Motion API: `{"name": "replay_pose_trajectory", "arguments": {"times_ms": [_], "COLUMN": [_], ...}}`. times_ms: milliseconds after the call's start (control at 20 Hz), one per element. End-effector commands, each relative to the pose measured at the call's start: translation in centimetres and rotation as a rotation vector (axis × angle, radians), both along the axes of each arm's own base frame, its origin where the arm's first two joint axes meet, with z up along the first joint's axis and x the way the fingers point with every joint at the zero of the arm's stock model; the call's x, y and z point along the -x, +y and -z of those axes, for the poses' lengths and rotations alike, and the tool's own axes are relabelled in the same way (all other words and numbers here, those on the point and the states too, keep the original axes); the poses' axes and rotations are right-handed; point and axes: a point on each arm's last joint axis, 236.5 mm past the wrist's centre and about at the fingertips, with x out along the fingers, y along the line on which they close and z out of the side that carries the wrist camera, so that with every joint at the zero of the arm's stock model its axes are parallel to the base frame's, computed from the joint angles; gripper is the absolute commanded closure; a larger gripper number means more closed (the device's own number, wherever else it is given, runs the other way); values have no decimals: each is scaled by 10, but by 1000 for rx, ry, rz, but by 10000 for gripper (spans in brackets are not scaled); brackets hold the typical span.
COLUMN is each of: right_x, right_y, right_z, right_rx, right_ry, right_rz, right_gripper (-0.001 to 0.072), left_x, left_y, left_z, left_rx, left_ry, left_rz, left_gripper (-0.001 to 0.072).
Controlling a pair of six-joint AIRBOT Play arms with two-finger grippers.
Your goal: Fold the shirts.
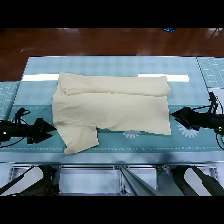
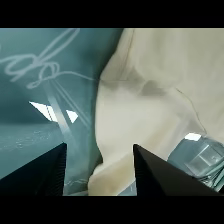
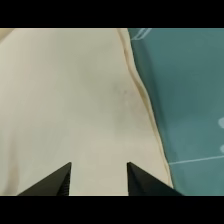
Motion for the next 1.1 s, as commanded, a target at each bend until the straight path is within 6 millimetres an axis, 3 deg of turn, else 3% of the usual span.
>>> {"name": "replay_pose_trajectory", "arguments": {"times_ms": [0, 250, 300, 350, 400, 500, 550, 750, 1050], "right_x": [1, -5, -11, -16, -13, 26, 49, 83, 86], "right_y": [7, 4, -8, -29, -51, -77, -79, -30, 2], "right_z": [0, -4, -7, -14, -16, 3, 18, 45, 58], "right_rx": [-29, -34, -19, -4, 13, 41, 36, -70, -108], "right_ry": [-18, -38, -55, -75, -72, 57, 156, 297, 358], "right_rz": [9, 34, 70, 129, 183, 212, 233, 162, 41], "right_gripper": [302, 302, 302, 302, 302, 302, 302, 302, 302], "left_x": [2, -17, -18, -20, -23, -29, -33, -48, -49], "left_y": [-24, -52, -56, -58, -58, -59, -58, -55, -55], "left_z": [15, 32, 36, 36, 32, 19, 14, 2, 1], "left_rx": [4, -22, -30, -30, -28, -8, -4, -11, -10], "left_ry": [1, -6, 3, -3, -19, -54, -67, -105, -107], "left_rz": [17, 38, 45, 69, 87, 138, 150, 157, 160], "left_gripper": [200, 202, 250, 563, 692, 693, 693, 693, 693]}}
